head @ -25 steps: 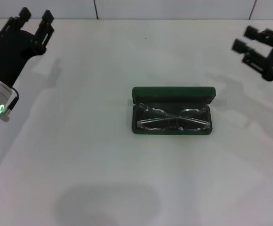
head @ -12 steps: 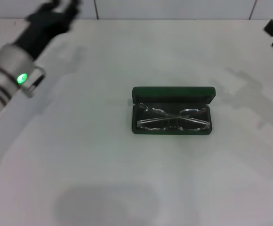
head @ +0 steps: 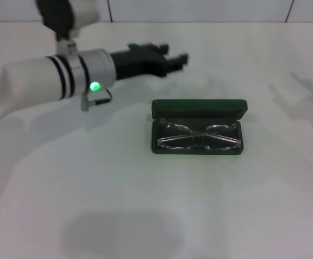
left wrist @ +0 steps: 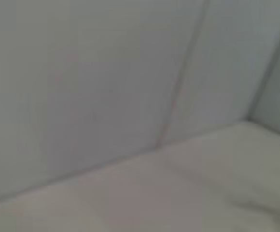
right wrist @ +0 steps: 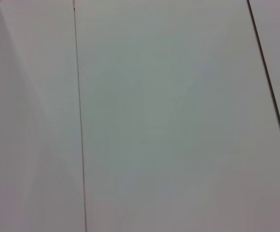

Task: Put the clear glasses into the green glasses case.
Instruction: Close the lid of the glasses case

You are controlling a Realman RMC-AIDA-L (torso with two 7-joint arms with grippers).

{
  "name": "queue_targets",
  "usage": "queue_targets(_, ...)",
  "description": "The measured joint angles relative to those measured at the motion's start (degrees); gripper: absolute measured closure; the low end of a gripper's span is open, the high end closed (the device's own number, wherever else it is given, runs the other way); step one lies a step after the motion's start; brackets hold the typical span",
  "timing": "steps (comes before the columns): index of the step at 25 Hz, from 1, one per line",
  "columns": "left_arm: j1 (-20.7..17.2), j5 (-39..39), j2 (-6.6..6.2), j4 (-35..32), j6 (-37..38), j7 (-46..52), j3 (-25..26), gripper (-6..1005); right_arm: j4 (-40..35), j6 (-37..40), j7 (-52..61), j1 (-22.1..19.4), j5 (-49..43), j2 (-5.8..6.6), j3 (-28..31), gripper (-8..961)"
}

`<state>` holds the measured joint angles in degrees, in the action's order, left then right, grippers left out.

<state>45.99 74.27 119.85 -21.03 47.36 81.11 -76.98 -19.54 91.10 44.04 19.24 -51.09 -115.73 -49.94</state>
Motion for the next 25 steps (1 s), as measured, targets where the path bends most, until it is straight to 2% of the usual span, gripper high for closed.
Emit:
queue_targets(3,1.0,1.0,0.22,-0.1,0.0,3.6,-5.7,395,0.1,-0.2,0.0,0.1,0.1,0.02,0.0,286)
queue_targets(9,1.6,0.9,0.64,-1.1,0.1,6.3,-10.7,394,0.1,-1.2,-0.1,0.2,-0.1,0.11,0.0,285)
queue_targets(10,0.9,0.1,0.73,-2.6,0.1,7.2,-13.3,394,0.2,-1.2,-0.1,0.2,-0.2,0.14,0.0,285)
queue_targets(15,-1.6,-4.4,0.71,-5.9,-0.2,6.4,-19.4,394,0.2,-1.3,-0.2,-0.1,-0.2,0.18,0.1,285)
queue_targets(25,-5.7,-4.9,0.68,-7.5,-0.3,4.3,-22.8,393,0.2,-1.2,-0.2,-0.2,-0.2,0.16,-0.1,285)
